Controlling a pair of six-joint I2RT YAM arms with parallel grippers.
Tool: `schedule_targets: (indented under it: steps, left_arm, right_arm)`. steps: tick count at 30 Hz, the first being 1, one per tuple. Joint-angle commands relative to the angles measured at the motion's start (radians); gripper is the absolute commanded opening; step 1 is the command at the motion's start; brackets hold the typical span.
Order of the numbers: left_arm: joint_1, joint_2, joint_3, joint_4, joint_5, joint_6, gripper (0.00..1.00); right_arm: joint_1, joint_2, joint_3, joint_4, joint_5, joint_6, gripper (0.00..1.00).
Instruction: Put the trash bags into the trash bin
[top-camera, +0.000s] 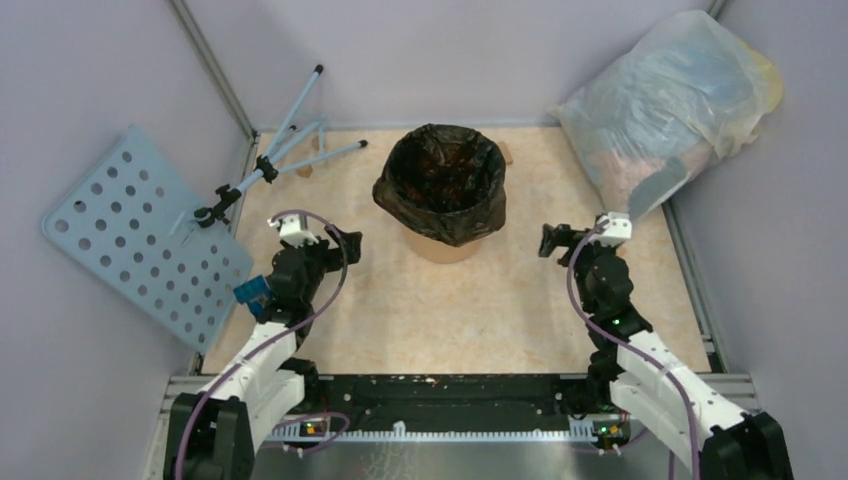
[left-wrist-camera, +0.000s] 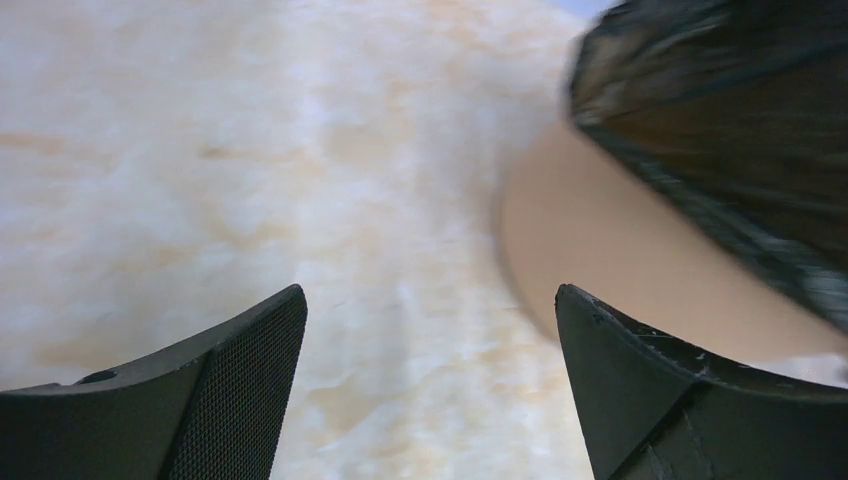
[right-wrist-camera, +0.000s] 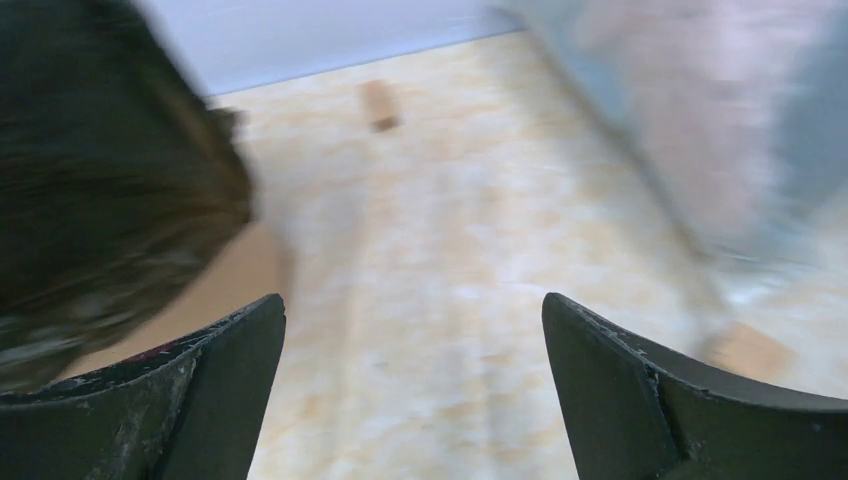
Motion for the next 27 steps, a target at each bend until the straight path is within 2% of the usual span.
schedule_targets:
  steps: [1, 4, 7, 9, 12, 15, 17, 19, 20, 22, 23, 24, 26, 27]
  left_arm:
    - [0.02, 0.009, -0.033, 0.026, -0.249, 0.146, 0.99]
    - [0.022, 0.034, -0.09, 0.179, -0.28, 0.258, 0.99]
    - [0.022, 0.067, -0.121, 0.309, -0.272, 0.336, 0.99]
    - [0.022, 0.134, -0.116, 0.384, -0.287, 0.416, 0.99]
    - [0.025, 0.291, -0.079, 0.461, -0.313, 0.46, 0.99]
    - [0.03, 0.417, -0.079, 0.56, -0.286, 0.473, 0.99]
    - [0.034, 0.485, -0.067, 0.628, -0.281, 0.529, 0.99]
    - [0.036, 0.508, -0.032, 0.595, -0.268, 0.552, 0.99]
    - [0.039, 0.528, -0.02, 0.585, -0.254, 0.563, 0.99]
    - [0.042, 0.654, -0.024, 0.698, -0.22, 0.589, 0.99]
    - [0.043, 0.719, -0.032, 0.808, -0.215, 0.612, 0.99]
    - [0.044, 0.725, -0.05, 0.874, -0.224, 0.613, 0.99]
    - [0.046, 0.677, -0.007, 0.697, -0.238, 0.575, 0.99]
    - [0.05, 0.681, -0.012, 0.728, -0.236, 0.58, 0.99]
  right_arm:
    - [-0.157, -0.062, -0.055, 0.035, 0.076, -0.12, 0.99]
    - [-0.233, -0.012, -0.122, 0.198, -0.012, -0.203, 0.98]
    - [-0.286, 0.154, -0.203, 0.463, -0.106, -0.298, 0.94]
    - [-0.309, 0.297, -0.211, 0.593, -0.099, -0.295, 0.95]
    - [-0.309, 0.494, -0.21, 0.836, -0.058, -0.316, 0.95]
    - [-0.338, 0.635, -0.166, 0.885, -0.043, -0.278, 0.95]
    - [-0.349, 0.737, -0.176, 1.012, -0.047, -0.279, 0.96]
    - [-0.35, 0.688, -0.153, 0.874, -0.09, -0.277, 0.95]
    - [-0.351, 0.71, -0.141, 0.88, -0.091, -0.28, 0.95]
    - [-0.351, 0.709, -0.111, 0.828, -0.083, -0.279, 0.95]
    - [-0.35, 0.706, -0.108, 0.812, -0.075, -0.277, 0.96]
    - [-0.351, 0.715, -0.114, 0.841, -0.072, -0.28, 0.96]
    - [-0.351, 0.711, -0.111, 0.831, -0.073, -0.277, 0.96]
    - [-0.35, 0.712, -0.111, 0.83, -0.074, -0.276, 0.96]
